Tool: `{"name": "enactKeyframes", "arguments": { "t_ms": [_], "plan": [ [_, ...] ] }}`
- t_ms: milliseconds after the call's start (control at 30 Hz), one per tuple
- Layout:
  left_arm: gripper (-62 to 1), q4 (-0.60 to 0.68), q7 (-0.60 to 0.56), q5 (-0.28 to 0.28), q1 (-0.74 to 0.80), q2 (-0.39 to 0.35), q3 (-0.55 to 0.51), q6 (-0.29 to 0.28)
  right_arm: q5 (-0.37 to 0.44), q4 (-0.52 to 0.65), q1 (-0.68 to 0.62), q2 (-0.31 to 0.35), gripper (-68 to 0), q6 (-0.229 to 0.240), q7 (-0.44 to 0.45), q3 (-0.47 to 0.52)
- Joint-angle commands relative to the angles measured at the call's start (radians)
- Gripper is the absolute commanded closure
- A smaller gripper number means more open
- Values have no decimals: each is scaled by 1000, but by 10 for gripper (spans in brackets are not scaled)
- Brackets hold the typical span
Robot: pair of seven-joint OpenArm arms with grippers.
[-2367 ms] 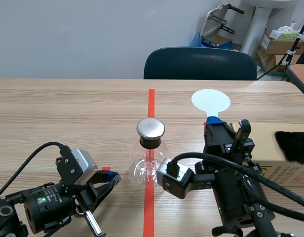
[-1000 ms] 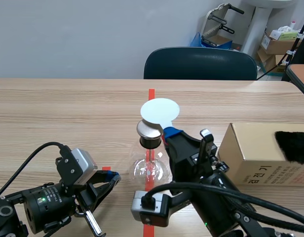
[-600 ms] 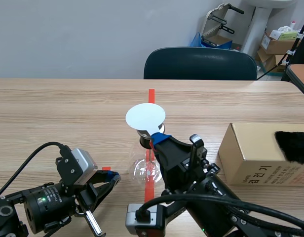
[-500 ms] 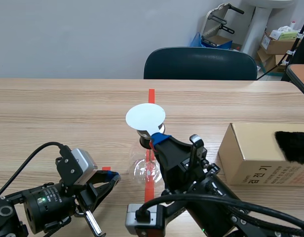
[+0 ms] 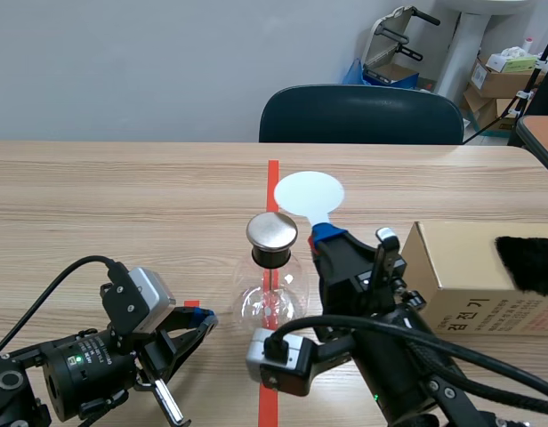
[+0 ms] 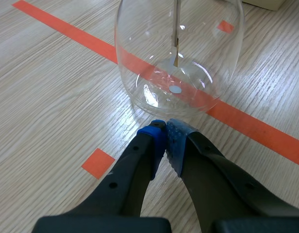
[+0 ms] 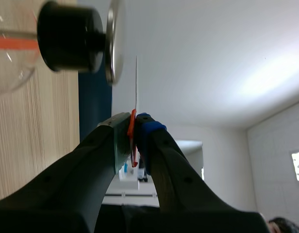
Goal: Do the electroscope experiment
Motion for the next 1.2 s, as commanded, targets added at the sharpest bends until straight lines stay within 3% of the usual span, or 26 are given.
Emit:
{"name": "enactKeyframes", "arguments": {
  "t_ms": [0,300,633,800,1167],
  "plan": [
    [-27,17,-16,-6,-3,5,-2,-1,-1,14,-2,3,-11,-14,-36,3],
    [-27,17,-16,-6,-3,5,-2,-1,-1,45,-40,3,-11,-14,-228,4],
    [-27,17,-16,-6,-3,5,-2,16,-1,45,-57,3,-11,-14,-261,5],
    [-27,17,-16,-6,-3,5,-2,17,-1,45,-57,3,-11,-14,-195,5],
    [-27,17,-16,-6,-3,5,-2,17,-1,45,-56,3,-11,-15,52,5]
  ]
}}
